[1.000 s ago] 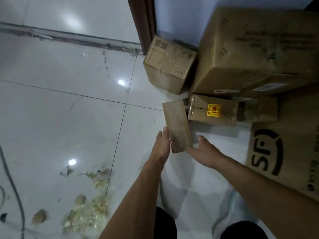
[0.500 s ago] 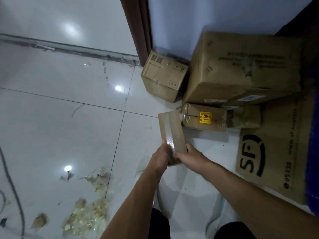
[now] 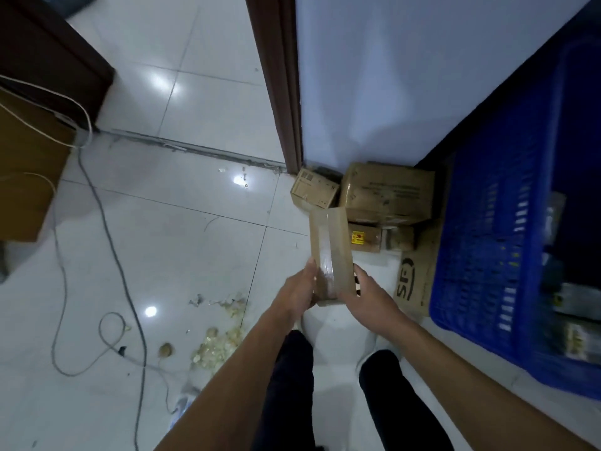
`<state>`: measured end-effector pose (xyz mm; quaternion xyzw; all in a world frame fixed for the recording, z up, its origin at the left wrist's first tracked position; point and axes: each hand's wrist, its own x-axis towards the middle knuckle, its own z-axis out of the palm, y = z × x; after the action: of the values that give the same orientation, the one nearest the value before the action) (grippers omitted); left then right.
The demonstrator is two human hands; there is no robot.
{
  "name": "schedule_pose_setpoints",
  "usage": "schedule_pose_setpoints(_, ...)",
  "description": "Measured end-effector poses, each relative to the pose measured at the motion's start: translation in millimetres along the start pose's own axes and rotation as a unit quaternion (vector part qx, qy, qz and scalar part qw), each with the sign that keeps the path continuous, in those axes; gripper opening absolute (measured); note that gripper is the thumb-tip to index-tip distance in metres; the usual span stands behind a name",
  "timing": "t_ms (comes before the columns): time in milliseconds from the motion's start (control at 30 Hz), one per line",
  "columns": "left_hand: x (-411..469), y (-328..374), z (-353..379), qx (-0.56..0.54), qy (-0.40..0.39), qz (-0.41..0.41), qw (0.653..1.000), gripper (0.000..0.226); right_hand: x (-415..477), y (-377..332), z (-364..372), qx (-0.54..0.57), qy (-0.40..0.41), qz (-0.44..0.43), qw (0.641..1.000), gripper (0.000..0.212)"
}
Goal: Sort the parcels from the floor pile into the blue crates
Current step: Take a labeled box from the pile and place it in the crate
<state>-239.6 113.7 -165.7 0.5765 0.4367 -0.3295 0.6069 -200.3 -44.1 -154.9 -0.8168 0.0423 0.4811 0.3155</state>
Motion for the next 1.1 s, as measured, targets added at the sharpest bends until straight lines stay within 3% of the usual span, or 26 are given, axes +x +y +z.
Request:
schedule_pose_setpoints(367, -195.5, 83.6, 57.4, 0.027, -0.002, 0.115, 0.993, 0.041, -155.5, -30.8, -84.4, 0.033, 0.148, -0.055, 0.987, 0.065)
schedule_pose_setpoints(467, -231.2, 111.3, 76.5, 0.024, 0.007, 0.152, 0.988, 0.024, -184.2, -37.2, -120.6, 0.044, 0.186, -0.098, 0.977, 0.064)
schedule_pose_setpoints(733, -279.6, 163.3, 148.0, -0.017, -0.017, 0.203, 0.979, 0.024, -256.4, -13.5, -208.6, 0.021, 0.276, -0.212, 0.937, 0.067)
schedule_pose_setpoints(1000, -305.9, 198.3, 240.3, 0.037, -0.017, 0.250, 0.967, 0.029, -298.9, 40.4, -254.6, 0.031, 0.367, -0.222, 0.903, 0.067)
schedule_pose_setpoints(1100, -311.9, 204.5, 266.2, 0.033, -0.021, 0.260, 0.965, 0.021, -313.4, 53.7, -265.6, 0.056, 0.403, -0.218, 0.887, 0.064)
